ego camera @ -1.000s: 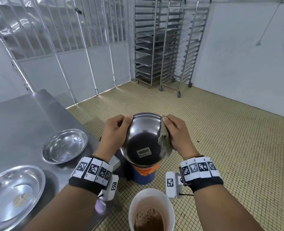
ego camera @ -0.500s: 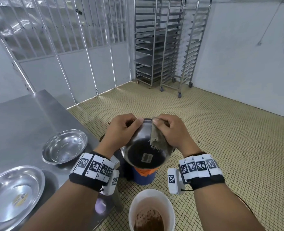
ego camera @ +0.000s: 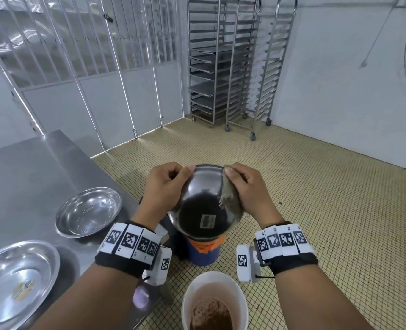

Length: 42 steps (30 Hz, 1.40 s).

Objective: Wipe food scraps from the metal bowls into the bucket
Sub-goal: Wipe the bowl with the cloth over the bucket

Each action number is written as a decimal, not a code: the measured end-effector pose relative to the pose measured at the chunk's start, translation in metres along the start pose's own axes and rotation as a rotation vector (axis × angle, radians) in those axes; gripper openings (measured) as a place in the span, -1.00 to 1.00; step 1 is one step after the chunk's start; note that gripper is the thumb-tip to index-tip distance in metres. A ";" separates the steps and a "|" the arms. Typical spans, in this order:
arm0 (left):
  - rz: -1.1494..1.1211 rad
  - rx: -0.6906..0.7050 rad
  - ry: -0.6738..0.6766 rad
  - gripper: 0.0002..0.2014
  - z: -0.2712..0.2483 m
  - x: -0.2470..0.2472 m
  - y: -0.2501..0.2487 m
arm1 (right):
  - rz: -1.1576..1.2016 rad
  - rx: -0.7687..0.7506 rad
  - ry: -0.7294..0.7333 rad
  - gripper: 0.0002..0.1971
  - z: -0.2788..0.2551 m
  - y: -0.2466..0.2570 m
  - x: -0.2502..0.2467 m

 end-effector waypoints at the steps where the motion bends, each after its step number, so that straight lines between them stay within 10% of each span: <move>1: -0.050 -0.033 -0.061 -0.65 0.002 -0.003 0.001 | 0.147 0.048 -0.042 -0.58 -0.003 -0.005 -0.001; 4: -0.073 -0.090 -0.122 -0.64 0.001 -0.007 0.005 | 0.346 0.104 -0.093 -0.44 -0.011 -0.012 0.000; 10: -0.007 -0.008 0.014 -0.66 -0.006 0.002 -0.002 | -0.001 -0.007 0.025 -0.77 0.005 0.013 0.002; 15: -0.212 -0.185 -0.170 -0.58 0.001 -0.008 0.015 | 0.462 0.195 -0.103 -0.70 -0.009 -0.011 -0.002; 25: 0.195 0.119 0.145 -0.66 0.005 0.002 -0.007 | -0.149 -0.059 0.101 -0.75 0.000 0.024 0.004; 31: -0.049 -0.076 -0.088 -0.61 0.010 -0.010 0.004 | 0.402 0.151 -0.075 -0.51 -0.016 -0.008 -0.002; 37: 0.043 -0.006 0.034 -0.64 -0.001 0.005 -0.003 | -0.071 -0.046 0.030 -0.71 0.003 0.007 -0.001; 42: -0.182 -0.173 -0.129 -0.59 0.004 -0.007 0.006 | 0.504 0.180 -0.093 -0.68 -0.014 -0.005 -0.004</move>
Point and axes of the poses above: each hand's wrist, its own z-axis towards the middle knuckle, its own x-axis out of the palm, y = z × x, the point moved 1 cm from there along z, towards the middle knuckle, and after that the axes turned 6 degrees about z, right-handed, at the moved point
